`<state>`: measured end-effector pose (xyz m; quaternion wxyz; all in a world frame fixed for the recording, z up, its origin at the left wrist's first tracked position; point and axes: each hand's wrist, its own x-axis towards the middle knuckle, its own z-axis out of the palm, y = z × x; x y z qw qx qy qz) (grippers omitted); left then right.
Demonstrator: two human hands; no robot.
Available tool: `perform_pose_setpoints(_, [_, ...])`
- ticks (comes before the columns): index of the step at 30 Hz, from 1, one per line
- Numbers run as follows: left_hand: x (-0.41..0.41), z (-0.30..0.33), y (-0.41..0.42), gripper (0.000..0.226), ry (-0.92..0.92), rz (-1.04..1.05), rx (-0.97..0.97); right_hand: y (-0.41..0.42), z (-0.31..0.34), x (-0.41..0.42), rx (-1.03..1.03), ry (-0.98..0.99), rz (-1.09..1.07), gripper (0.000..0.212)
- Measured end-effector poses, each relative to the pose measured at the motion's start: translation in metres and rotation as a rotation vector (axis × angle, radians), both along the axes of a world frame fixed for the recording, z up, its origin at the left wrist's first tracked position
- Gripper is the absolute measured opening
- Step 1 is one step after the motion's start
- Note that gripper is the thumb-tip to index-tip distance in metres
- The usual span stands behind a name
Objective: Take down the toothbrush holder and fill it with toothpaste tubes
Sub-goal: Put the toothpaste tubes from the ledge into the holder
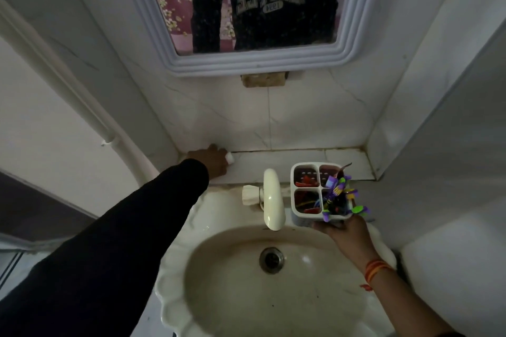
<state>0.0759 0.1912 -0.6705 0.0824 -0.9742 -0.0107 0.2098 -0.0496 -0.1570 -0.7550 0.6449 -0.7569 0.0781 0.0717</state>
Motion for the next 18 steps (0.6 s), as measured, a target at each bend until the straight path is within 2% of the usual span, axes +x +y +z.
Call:
perform_pose_setpoints(6, [-0.007,0.079,-0.051,0.08,0.013,-0.125,-0.17,0.003,0.011,-0.001,0.02,-0.001,-0.002,0.059])
perform_pose_setpoints(13, [-0.04,0.182,-0.135,0.061,-0.043,-0.351,-0.153,0.006,0.029,-0.006,0.007,-0.024,-0.003,0.058])
perform_pose_setpoints(15, [-0.05,0.197,-0.154,0.05,-0.076,-0.379,-0.193,0.006,0.029,-0.007,-0.021,-0.036,0.01,0.062])
perform_pose_setpoints(18, [-0.064,0.199,-0.178,0.046,-0.104,-0.46,-0.2,0.003,0.026,-0.008,-0.057,-0.032,0.011,0.068])
